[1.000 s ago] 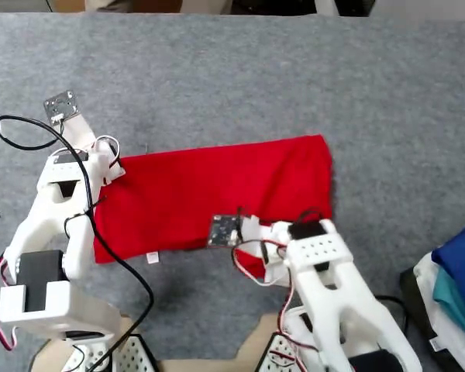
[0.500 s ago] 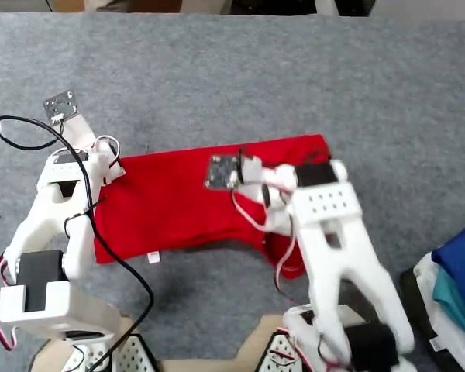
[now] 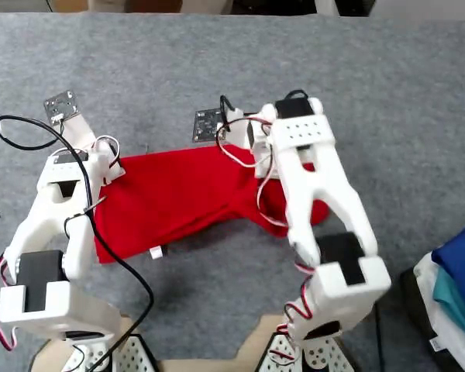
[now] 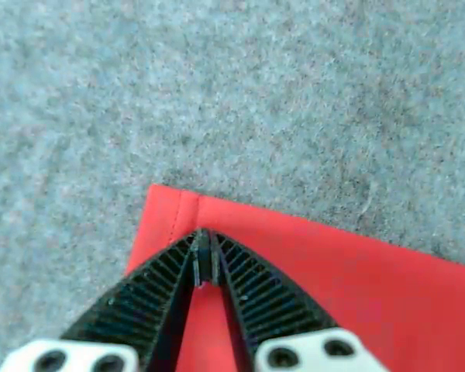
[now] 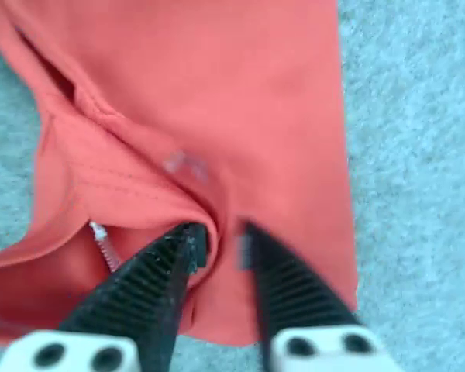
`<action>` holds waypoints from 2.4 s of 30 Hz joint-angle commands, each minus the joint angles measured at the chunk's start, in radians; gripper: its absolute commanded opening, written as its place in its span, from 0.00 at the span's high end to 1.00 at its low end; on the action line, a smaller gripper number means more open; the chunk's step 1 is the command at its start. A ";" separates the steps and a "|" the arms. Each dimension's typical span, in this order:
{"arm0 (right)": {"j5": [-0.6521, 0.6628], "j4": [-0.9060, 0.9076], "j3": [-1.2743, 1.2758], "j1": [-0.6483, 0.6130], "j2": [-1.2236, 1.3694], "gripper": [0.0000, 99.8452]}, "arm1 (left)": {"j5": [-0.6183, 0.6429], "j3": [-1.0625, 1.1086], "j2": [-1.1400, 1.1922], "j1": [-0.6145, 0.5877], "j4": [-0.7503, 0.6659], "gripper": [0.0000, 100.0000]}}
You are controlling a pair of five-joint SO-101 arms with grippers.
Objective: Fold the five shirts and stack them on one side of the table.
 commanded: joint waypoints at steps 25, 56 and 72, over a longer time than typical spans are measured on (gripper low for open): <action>-0.101 0.354 0.507 0.007 -0.552 0.86 | 0.002 -0.048 -0.008 -0.006 0.005 0.98; -0.167 -0.241 1.165 -0.168 -0.562 0.82 | 0.002 -0.048 -0.007 -0.006 0.006 0.98; -0.172 -0.255 1.181 -0.189 -0.541 0.99 | 0.002 -0.048 -0.007 -0.009 0.006 0.98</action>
